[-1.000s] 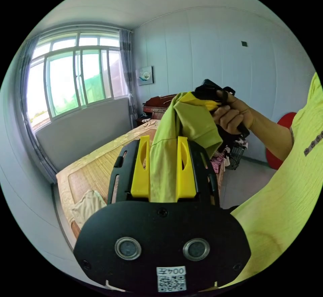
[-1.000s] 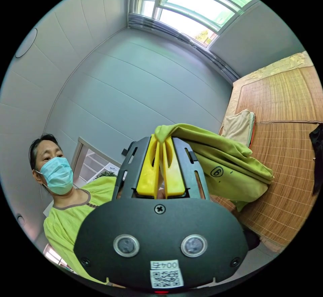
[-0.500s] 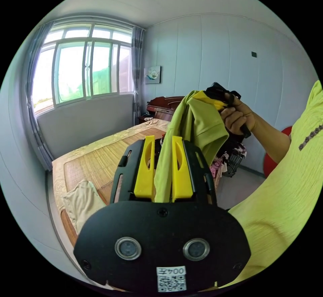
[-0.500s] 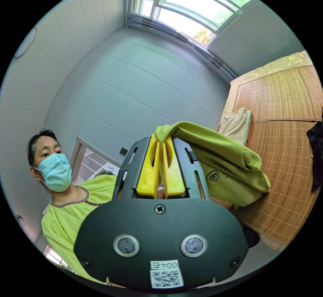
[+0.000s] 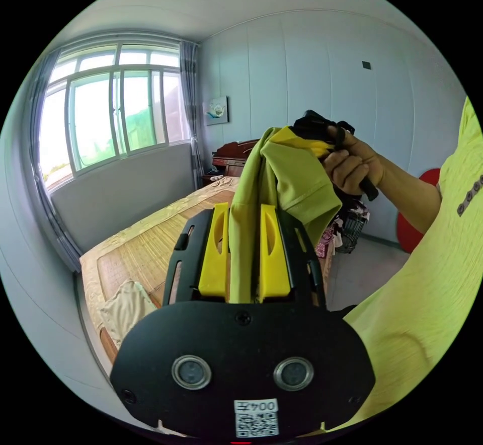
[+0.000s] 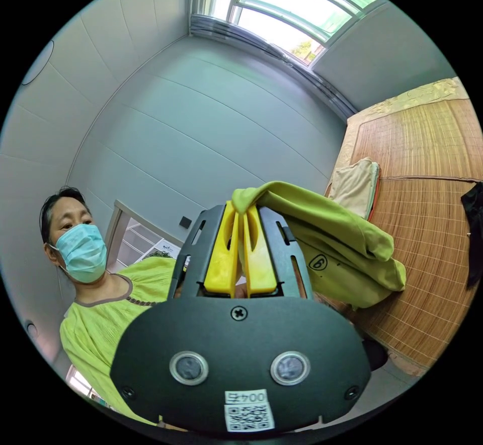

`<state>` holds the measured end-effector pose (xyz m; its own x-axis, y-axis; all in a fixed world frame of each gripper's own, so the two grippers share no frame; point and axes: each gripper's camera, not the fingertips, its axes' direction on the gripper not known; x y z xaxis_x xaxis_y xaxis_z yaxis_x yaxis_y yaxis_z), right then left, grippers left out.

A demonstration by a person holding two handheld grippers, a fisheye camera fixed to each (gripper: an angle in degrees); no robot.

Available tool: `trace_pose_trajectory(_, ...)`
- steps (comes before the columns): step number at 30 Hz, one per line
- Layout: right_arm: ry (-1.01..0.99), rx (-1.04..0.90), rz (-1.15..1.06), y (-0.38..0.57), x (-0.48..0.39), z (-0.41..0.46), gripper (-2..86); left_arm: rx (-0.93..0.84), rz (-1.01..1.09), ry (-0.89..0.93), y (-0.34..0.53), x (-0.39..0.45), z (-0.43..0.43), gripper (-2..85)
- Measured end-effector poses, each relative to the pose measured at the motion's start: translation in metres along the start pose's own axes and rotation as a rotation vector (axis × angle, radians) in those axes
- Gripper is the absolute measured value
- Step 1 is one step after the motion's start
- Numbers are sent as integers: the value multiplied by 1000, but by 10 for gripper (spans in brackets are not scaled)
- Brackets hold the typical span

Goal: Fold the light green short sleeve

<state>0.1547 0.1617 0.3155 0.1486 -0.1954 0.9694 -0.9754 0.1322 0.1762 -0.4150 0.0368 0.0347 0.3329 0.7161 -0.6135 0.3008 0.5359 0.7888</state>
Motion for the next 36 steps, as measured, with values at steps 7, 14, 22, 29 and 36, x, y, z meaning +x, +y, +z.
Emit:
trace_pose_trajectory(7,87,49,-26,3,-25,-22,5,36,123,-21,-55,0,1,28)
trace_pose_trajectory(14,192,417,-146,50,-50,-98,99,1,62,45,-192,-45,-27,10)
trace_pose_trajectory(22,513,500,-313,146,-51,-53,169,-31,192,-25,-289,-16,-57,7)
trace_pose_trajectory(29,755,396,-417,138,-39,-34,241,52,244,-37,-321,-5,-93,8)
trace_pose_trajectory(36,795,128,-527,108,-43,15,242,105,145,-13,-319,-25,-108,7)
